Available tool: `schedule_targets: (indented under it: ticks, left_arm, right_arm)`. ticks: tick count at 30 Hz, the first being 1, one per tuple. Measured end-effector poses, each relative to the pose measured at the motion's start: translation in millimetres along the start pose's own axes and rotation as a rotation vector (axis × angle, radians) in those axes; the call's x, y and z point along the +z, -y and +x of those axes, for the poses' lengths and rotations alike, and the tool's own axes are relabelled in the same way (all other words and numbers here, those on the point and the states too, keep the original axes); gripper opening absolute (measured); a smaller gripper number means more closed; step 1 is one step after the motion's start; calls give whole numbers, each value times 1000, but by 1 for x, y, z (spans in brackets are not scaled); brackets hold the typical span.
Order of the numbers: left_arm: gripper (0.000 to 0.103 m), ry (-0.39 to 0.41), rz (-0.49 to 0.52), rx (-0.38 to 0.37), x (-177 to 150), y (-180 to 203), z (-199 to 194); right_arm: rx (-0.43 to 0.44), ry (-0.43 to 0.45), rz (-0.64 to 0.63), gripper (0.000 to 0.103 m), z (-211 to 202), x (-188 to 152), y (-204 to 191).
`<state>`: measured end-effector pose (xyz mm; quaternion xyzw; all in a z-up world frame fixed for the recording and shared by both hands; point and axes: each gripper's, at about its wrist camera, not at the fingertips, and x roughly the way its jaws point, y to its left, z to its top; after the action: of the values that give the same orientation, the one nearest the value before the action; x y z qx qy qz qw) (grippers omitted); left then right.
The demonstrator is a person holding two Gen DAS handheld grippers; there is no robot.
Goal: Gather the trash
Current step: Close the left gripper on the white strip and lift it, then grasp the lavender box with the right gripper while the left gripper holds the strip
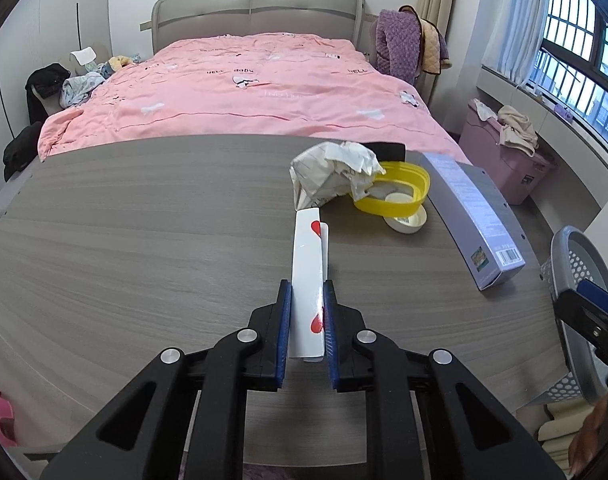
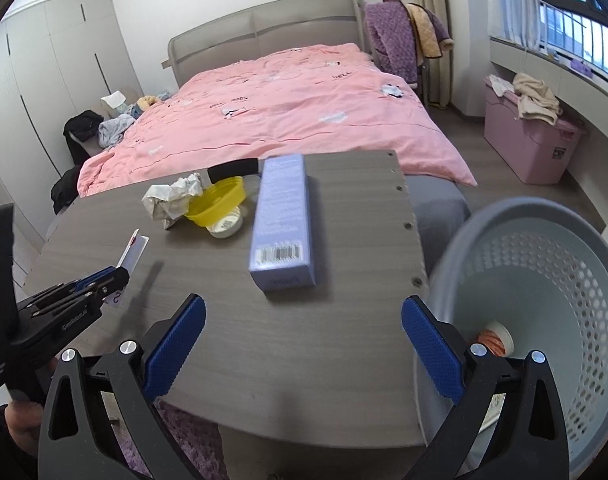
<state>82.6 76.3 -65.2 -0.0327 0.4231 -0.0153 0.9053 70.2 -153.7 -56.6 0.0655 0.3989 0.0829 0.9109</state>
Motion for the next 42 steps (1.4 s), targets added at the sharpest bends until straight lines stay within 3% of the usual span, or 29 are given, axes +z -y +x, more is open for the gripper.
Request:
schedule_targets:
  ticks: [8, 20, 25, 33, 38, 40, 42]
  left_arm:
    - [15, 34, -15, 3, 7, -10, -9]
    - [15, 24, -45, 5, 5, -21, -3]
    - [15, 19, -55, 5, 4, -24, -1]
    - [15, 5, -58, 10, 3, -25, 3]
    - [15, 6, -72, 16, 3, -30, 3]
    - [15, 4, -76, 16, 2, -32, 4]
    - [15, 4, -76, 16, 1, -33, 4]
  right_arm:
    - [-14, -11, -42, 97, 41, 31, -23]
    - [-159, -72, -59, 92, 99, 56, -26]
    - [-179, -114, -49, 80, 111, 57, -20]
    - [-187, -145, -66, 72, 119, 58, -19]
    - [-184, -128, -81, 55, 118, 56, -23]
    - [-179, -125, -86, 43, 116, 56, -25]
    - [-177, -125, -91, 43, 115, 55, -26]
